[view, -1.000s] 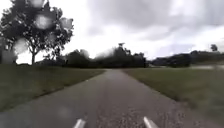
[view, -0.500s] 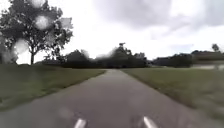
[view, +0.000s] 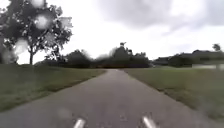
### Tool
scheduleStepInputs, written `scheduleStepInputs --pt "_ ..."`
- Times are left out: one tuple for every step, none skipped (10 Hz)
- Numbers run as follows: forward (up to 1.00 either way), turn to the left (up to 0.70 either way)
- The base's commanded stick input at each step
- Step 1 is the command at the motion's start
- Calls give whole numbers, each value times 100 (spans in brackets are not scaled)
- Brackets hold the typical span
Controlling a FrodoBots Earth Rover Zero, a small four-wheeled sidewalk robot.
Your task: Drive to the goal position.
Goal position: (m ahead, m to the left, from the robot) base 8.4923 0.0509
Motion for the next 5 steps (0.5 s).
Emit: scheduleStepInputs --pt "70 0" --pt "70 0" --pt "70 0" --pt "70 0" --pt "70 0"
